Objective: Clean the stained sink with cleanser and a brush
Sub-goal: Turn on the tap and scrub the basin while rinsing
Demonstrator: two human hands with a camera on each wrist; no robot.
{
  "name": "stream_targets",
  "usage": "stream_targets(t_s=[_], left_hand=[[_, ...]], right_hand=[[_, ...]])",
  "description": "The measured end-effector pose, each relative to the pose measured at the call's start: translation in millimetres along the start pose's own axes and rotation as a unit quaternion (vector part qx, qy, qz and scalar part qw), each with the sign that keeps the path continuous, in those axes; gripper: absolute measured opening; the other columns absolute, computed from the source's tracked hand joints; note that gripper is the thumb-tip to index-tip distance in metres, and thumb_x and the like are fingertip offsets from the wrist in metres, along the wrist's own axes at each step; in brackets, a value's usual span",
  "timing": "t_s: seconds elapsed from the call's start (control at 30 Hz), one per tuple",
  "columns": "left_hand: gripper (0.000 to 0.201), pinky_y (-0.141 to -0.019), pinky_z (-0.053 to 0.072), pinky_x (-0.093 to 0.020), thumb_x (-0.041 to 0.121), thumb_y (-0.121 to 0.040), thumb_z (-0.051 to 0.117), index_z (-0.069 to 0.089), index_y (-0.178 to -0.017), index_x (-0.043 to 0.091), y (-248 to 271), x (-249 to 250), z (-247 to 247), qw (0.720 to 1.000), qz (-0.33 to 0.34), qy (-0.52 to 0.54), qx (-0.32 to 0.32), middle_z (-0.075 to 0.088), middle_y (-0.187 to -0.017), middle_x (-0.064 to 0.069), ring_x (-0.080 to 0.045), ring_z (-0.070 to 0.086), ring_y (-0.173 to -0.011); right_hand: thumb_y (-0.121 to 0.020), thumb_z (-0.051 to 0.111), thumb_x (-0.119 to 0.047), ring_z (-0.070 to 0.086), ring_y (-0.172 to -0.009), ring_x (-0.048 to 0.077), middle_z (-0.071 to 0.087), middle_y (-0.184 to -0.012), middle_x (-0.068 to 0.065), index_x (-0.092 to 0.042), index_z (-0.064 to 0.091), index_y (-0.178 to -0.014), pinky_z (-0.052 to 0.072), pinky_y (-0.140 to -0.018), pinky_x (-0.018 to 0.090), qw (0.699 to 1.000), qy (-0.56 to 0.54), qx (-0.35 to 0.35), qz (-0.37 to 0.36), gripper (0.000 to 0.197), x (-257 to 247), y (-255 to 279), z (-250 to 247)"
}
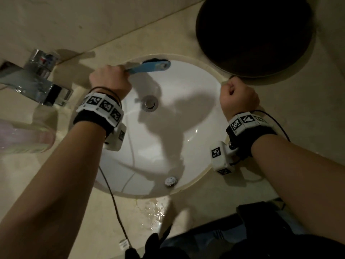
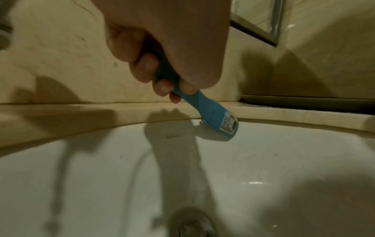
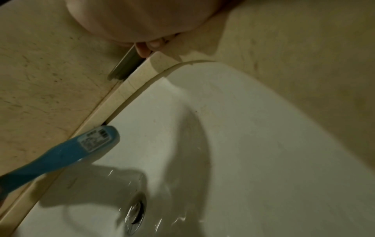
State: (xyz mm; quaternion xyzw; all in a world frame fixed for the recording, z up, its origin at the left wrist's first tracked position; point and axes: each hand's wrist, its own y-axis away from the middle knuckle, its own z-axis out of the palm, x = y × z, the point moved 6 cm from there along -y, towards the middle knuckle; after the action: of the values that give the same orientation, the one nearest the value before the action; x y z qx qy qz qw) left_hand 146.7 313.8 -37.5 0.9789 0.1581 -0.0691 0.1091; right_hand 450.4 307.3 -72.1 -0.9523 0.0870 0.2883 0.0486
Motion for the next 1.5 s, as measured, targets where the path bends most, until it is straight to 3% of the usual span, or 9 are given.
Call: stream_targets(t_s=[0.1,0.23,0.3,0.4,0.7,0.9,1.1,1.2,1.5], left_hand=[[0.034,-0.081,0.047,-0.040,0.028,-0.094,0.042,0.060,-0.111,0.005,13,-31,19,0.995,-0.075,0.015,-0.068,0.063,-0.105,-0.021,-0.038,0.060,-0.097],[0.046,-0.097,0.045,-0.043,0.029,-0.094,0.046,0.047,-0.127,-0.004,41,-71,68,0.972,-0.128,-0.044,-0.190,0.050,-0.129,-0.027,-0.040,0.051,-0.115],[0.043,-0.091,0.044,-0.042,0.029,-0.096,0.043,0.052,-0.120,-0.006,49,-79,74,0.957,-0.192,-0.010,-0.219,0.054,-0.125,-0.028,-0.040,0.054,-0.112],[0.037,-0.082,0.045,-0.040,0.024,-0.096,0.042,0.057,-0.109,-0.007,58,-66,73,0.951,-0.199,0.044,-0.233,0.060,-0.114,-0.028,-0.038,0.059,-0.104],[0.029,-0.085,0.047,-0.038,0.011,-0.095,0.042,0.058,-0.114,-0.002,48,25,21,0.985,-0.046,0.042,-0.161,0.062,-0.115,-0.021,-0.035,0.059,-0.107],[0.027,-0.079,0.043,-0.033,0.010,-0.095,0.040,0.059,-0.114,0.003,27,48,-8,0.995,0.007,-0.008,-0.095,0.062,-0.115,-0.016,-0.031,0.059,-0.107],[0.028,-0.085,0.045,-0.039,0.015,-0.099,0.035,0.052,-0.119,0.007,31,36,-18,0.998,0.024,-0.047,-0.032,0.061,-0.117,-0.014,-0.033,0.058,-0.108],[0.027,-0.085,0.045,-0.039,0.014,-0.097,0.038,0.055,-0.117,0.008,26,27,-29,0.997,0.013,-0.070,-0.001,0.062,-0.113,-0.015,-0.033,0.060,-0.104],[0.028,-0.082,0.045,-0.037,0.021,-0.095,0.045,0.061,-0.110,0.003,31,-19,-4,0.986,-0.104,-0.058,-0.113,0.064,-0.112,-0.017,-0.031,0.061,-0.104]], right_hand=[[-0.089,0.043,-0.020,0.034,-0.061,0.027,0.036,-0.058,0.008,-0.013,0.057,-0.076,0.009,-0.049,0.033,1.000,0.012,0.005,0.010,0.021,-1,1,-4],[-0.089,0.043,-0.020,0.034,-0.062,0.029,0.040,-0.063,0.011,-0.010,0.059,-0.078,0.008,-0.050,0.034,0.999,0.027,-0.003,0.021,0.022,0,2,-3],[-0.089,0.041,-0.021,0.034,-0.062,0.029,0.042,-0.065,0.012,-0.009,0.060,-0.081,0.009,-0.049,0.033,0.999,0.029,-0.012,0.028,0.023,0,1,-2],[-0.089,0.037,-0.024,0.043,-0.068,0.033,0.049,-0.071,0.016,-0.010,0.061,-0.088,0.021,-0.058,0.033,0.998,0.035,-0.040,0.040,0.028,-2,1,-2],[-0.093,0.039,-0.022,0.038,-0.070,0.028,0.061,-0.087,0.023,-0.009,0.060,-0.095,0.026,-0.062,0.032,0.995,0.012,-0.083,0.055,0.024,-2,1,-2],[-0.093,0.040,-0.022,0.055,-0.081,0.041,0.061,-0.086,0.025,-0.009,0.060,-0.093,0.027,-0.062,0.033,0.996,0.020,-0.076,0.047,0.024,-2,-1,0],[-0.093,0.040,-0.023,0.040,-0.070,0.030,0.059,-0.081,0.021,-0.010,0.060,-0.094,0.027,-0.062,0.032,0.996,0.020,-0.075,0.052,0.024,-1,-2,0],[-0.093,0.041,-0.024,0.050,-0.076,0.037,0.062,-0.087,0.023,-0.010,0.061,-0.095,0.030,-0.063,0.034,0.996,0.022,-0.078,0.048,0.025,-2,-2,1],[-0.092,0.037,-0.026,0.056,-0.089,0.040,0.063,-0.093,0.024,-0.011,0.061,-0.099,0.033,-0.067,0.035,0.994,0.007,-0.094,0.045,0.029,-1,-1,2]])
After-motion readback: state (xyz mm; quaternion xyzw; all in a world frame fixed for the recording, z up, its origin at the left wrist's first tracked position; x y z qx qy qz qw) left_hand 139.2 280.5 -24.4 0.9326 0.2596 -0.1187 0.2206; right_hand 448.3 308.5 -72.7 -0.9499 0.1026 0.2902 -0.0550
